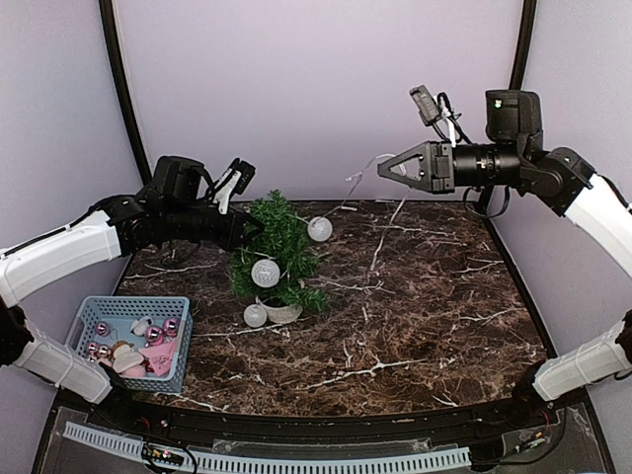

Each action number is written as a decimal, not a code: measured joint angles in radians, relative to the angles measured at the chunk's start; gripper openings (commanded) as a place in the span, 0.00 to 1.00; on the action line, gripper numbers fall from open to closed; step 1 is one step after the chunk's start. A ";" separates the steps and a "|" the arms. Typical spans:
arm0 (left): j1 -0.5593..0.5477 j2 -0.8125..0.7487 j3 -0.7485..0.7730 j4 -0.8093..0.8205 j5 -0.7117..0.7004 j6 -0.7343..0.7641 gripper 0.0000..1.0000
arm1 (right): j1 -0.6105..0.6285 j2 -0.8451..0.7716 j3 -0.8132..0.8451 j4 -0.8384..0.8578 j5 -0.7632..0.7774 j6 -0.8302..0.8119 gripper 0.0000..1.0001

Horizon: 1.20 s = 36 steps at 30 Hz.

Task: Decorate the small christmas tree
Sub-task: Wrap the side of the string light in the gap of the branches.

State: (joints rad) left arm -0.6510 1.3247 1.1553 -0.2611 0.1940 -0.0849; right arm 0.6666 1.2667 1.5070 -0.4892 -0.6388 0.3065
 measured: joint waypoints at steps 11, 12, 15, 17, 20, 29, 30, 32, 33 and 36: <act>0.000 -0.002 0.000 -0.002 0.015 0.019 0.07 | 0.043 -0.012 -0.023 0.094 -0.101 0.067 0.00; 0.000 -0.002 0.000 -0.002 0.018 0.020 0.07 | 0.044 -0.019 -0.025 0.103 -0.109 0.073 0.00; 0.000 -0.003 0.000 -0.002 0.025 0.022 0.07 | 0.048 -0.042 -0.037 0.137 -0.128 0.090 0.00; 0.000 -0.004 0.000 -0.002 0.026 0.022 0.09 | 0.051 -0.055 -0.054 0.166 -0.133 0.100 0.00; 0.000 -0.007 -0.001 -0.002 0.026 0.023 0.10 | 0.057 -0.058 -0.092 0.206 -0.142 0.124 0.00; 0.000 -0.027 -0.014 -0.002 0.030 0.023 0.18 | 0.104 -0.037 -0.231 0.286 -0.152 0.204 0.00; 0.000 -0.031 -0.016 -0.002 0.031 0.022 0.23 | 0.107 -0.037 -0.239 0.293 -0.152 0.211 0.00; 0.000 -0.037 -0.019 0.000 0.031 0.023 0.33 | 0.112 -0.037 -0.251 0.307 -0.150 0.224 0.00; 0.000 -0.040 -0.021 0.000 0.030 0.023 0.36 | 0.113 -0.037 -0.254 0.311 -0.149 0.229 0.00; 0.000 -0.062 -0.031 0.002 0.024 0.021 0.51 | 0.113 -0.036 -0.254 0.333 -0.140 0.246 0.00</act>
State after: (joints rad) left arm -0.6510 1.2625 1.1248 -0.2588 0.2180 -0.0639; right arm 0.7792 1.2304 1.2526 -0.1562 -0.7792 0.5526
